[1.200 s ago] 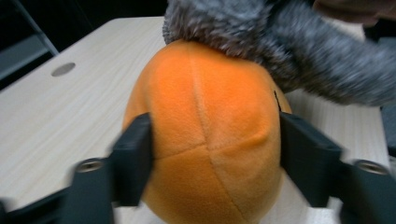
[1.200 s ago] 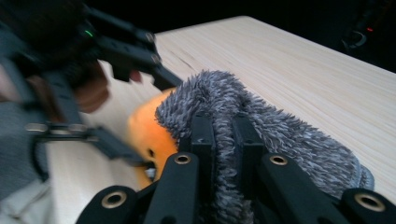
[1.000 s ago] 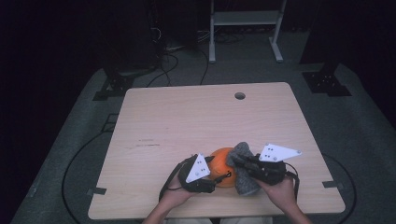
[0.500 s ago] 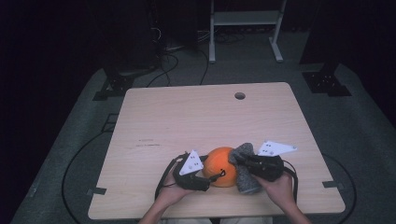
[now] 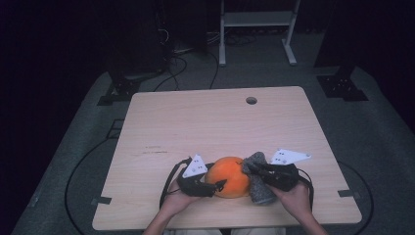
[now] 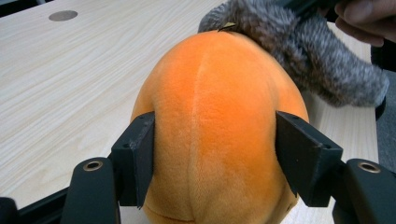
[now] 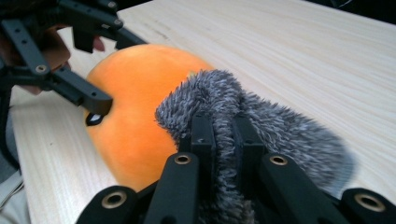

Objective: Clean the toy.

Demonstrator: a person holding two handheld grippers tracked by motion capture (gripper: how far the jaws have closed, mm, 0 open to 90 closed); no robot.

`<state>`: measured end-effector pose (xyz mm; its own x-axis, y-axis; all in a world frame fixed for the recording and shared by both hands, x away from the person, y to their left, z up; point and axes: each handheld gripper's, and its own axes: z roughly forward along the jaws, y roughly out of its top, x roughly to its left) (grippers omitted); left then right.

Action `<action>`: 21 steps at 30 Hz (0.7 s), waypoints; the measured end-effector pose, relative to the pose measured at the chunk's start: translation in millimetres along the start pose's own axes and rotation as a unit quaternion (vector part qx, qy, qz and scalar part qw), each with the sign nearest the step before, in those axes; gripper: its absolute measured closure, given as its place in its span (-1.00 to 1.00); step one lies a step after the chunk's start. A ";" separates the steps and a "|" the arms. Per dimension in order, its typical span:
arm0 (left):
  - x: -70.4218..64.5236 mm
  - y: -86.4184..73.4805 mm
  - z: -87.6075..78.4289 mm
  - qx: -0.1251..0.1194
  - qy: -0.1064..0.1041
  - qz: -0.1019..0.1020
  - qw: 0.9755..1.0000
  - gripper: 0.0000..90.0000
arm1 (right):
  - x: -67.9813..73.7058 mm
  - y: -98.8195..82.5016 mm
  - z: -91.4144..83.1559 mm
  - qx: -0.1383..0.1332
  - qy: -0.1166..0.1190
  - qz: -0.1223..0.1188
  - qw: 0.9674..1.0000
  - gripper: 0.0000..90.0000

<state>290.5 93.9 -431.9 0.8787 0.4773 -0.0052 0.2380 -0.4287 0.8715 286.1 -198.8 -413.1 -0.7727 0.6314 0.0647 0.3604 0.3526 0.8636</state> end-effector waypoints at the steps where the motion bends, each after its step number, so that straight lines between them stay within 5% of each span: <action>1: 0.2 0.2 -1.0 -0.002 -0.004 0.001 1.000 -0.27 | 0.0 0.4 -0.7 -0.004 0.003 0.003 1.000 0.80; 4: 3.0 2.4 -3.9 -0.018 -0.014 -0.008 1.000 -0.57 | 5.8 0.4 1.4 -0.005 0.020 -0.015 1.000 0.80; 5: 6.6 4.3 -4.4 -0.032 -0.018 -0.026 0.999 -0.65 | 9.2 0.3 2.1 -0.004 0.023 -0.025 0.999 0.80; 9: 9.2 7.6 6.8 0.013 -0.030 -0.044 0.998 -0.90 | 18.3 0.3 3.5 -0.007 0.059 -0.045 0.997 0.80; 11: 6.6 5.1 12.2 0.027 -0.026 -0.033 0.999 -0.62 | 24.4 0.6 4.5 -0.004 0.065 -0.063 0.996 0.80; 14: 0.3 6.9 6.8 -0.011 0.004 -0.001 1.000 -0.25 | 19.4 1.4 2.0 -0.002 0.049 -0.055 0.997 0.80; 16: -5.8 8.9 5.9 -0.038 0.045 0.032 0.998 -0.17 | 13.4 4.1 -4.4 -0.031 0.043 -0.034 0.998 0.80; 17: -5.8 8.9 5.9 -0.038 0.045 0.032 0.998 -0.17 | 13.4 4.1 -4.4 -0.031 0.043 -0.034 0.998 0.80; 18: -10.4 9.2 8.8 -0.063 0.071 0.053 0.994 -0.18 | 8.9 7.6 -9.7 -0.061 0.032 -0.013 0.998 0.80; 21: -10.4 6.4 18.3 -0.042 0.045 0.050 0.997 -0.31 | 3.6 8.7 -4.6 -0.059 0.021 -0.006 0.998 0.80</action>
<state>290.5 72.1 -435.3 0.8547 0.5040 0.1245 0.1118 -0.4130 0.9039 284.0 -196.7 -403.1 -0.7983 0.5979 0.0724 0.2887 0.2744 0.9173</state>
